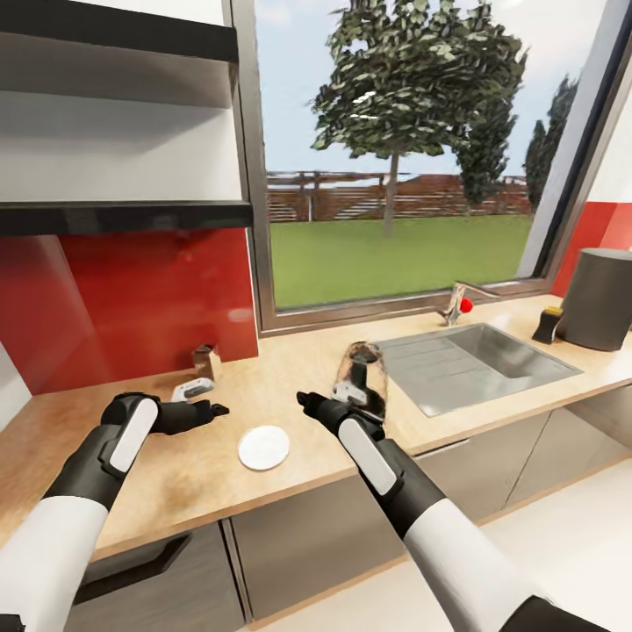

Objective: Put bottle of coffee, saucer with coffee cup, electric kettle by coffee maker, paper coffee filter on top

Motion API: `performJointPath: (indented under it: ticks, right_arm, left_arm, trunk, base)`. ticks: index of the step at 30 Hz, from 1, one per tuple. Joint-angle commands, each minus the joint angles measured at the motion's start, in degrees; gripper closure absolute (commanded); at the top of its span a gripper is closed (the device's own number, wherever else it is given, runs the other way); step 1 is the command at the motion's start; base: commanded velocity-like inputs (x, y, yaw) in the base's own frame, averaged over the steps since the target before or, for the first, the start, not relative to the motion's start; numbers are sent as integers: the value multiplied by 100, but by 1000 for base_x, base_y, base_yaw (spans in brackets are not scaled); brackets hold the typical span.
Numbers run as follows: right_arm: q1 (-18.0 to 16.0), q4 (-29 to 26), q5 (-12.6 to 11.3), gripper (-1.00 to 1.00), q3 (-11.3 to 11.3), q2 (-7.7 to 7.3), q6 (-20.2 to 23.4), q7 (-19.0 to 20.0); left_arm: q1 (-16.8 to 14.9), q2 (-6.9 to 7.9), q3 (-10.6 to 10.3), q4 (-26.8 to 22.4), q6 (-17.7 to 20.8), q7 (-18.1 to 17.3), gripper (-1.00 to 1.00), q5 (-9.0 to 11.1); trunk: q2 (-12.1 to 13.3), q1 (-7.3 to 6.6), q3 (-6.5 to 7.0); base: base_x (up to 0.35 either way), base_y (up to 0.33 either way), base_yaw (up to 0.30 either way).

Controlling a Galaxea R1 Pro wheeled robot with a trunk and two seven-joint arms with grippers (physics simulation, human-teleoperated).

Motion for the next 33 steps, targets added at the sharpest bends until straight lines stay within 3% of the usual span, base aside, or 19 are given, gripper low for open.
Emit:
performJointPath:
  ticks: [1, 11, 24, 33]
  right_arm:
    - [-7, 17, -38, -100, 8, 0, 6, -46]
    - [-6, 115, -38, -100, 9, 0, -7, -44]
    - [23, 119, -38, -100, 8, 0, -7, -53]
    - [186, 127, -38, -100, 10, 0, -7, -49]
  left_arm:
    - [-5, 6, -12, -3, 14, 3, -100, 6]
    - [4, 4, -4, -5, 5, 12, -100, -4]
    - [52, -20, -3, -4, -19, 12, -100, 12]
    - [326, -25, -3, -3, -22, 4, -100, 22]
  trunk:
    - [-12, 6, -12]
    - [-12, 6, -12]
    - [-12, 6, -12]
    - [-12, 6, -33]
  base:
    - [270, 237, -7]
    - [201, 262, -115]
    - [2, 135, -6]
    - [-1, 67, -128]
